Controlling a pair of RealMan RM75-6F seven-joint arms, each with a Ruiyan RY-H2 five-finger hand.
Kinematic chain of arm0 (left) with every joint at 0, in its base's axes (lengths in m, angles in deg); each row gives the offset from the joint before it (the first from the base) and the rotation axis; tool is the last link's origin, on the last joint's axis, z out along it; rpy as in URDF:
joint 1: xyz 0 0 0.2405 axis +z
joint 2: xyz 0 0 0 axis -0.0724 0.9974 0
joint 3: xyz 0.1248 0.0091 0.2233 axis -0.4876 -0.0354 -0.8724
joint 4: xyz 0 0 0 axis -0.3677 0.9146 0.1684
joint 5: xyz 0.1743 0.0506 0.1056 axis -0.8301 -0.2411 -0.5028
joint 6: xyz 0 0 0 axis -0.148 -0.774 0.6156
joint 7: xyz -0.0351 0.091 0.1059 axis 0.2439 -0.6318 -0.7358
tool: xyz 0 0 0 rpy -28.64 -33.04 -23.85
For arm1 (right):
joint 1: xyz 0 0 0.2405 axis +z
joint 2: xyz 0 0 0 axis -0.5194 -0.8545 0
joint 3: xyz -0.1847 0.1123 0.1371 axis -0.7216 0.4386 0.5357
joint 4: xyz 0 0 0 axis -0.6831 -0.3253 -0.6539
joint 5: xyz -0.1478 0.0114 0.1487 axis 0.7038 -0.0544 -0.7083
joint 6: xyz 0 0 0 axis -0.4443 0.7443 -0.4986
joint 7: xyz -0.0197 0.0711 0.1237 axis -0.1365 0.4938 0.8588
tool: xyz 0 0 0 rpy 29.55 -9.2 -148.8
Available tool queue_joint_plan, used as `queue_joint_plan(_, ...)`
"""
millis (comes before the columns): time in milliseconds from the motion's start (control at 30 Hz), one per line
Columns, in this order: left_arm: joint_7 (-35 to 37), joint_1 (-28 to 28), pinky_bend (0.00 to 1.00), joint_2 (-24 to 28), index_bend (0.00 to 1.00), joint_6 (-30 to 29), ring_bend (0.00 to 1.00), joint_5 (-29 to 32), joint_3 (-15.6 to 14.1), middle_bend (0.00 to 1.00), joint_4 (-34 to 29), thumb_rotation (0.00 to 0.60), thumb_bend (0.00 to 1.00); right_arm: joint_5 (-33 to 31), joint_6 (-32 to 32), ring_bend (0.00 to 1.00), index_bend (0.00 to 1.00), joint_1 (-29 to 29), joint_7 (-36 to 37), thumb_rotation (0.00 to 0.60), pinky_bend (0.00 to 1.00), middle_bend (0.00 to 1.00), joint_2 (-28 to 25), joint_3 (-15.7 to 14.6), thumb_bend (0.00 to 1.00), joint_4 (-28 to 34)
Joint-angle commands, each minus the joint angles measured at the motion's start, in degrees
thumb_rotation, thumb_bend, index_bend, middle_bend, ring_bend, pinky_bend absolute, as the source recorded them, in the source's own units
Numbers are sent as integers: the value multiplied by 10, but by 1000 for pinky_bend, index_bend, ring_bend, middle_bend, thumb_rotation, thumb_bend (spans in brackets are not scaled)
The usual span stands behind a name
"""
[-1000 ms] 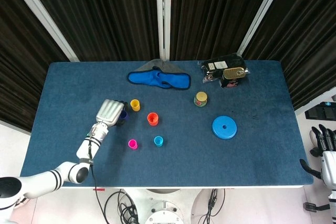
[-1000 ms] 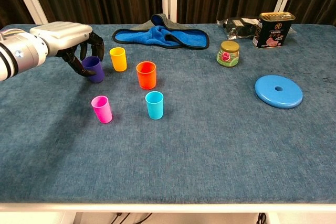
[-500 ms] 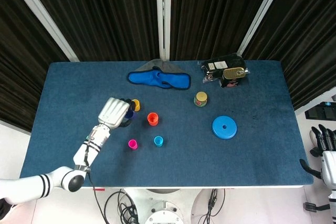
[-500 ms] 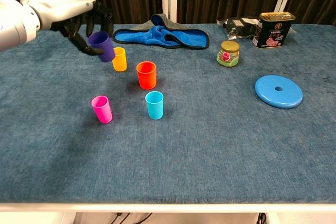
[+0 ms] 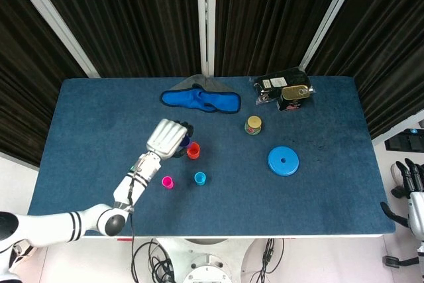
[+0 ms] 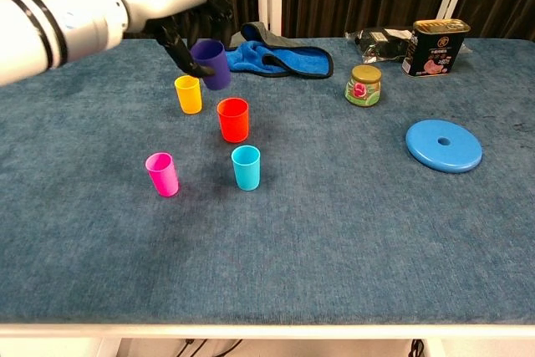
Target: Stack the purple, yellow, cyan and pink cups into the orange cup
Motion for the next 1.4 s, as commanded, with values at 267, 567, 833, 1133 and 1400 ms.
queue_joint_plan(267,-3,-37,622,-46,508,36,501,41,-7,502,61,600,308,3,-1,0,0,2,9,600,0,0,3,2,156,-7)
queue_joint_plan(567,2,-44,615,-53,399,38,470,50,-18,473,72,600,305,3,-2,0,0,1,18,600,0,0,3,2,155,-12)
queue_joint_plan(833,2,-42,602,-52,226,9,413,24,-24,365,72,600,253,-1,-2,0,0,-2,22,600,0,0,1,3,156,-15)
queue_joint_plan(1133,-47,-34,593,-23,223,-23,389,54,-30,350,22,600,235,-1,4,0,0,1,18,600,0,0,2,2,156,-14)
queue_joint_plan(1400,-58,-43,577,-21,235,-10,373,74,-26,352,102,600,233,1,-1,0,0,-4,9,600,0,0,-7,-1,156,-1)
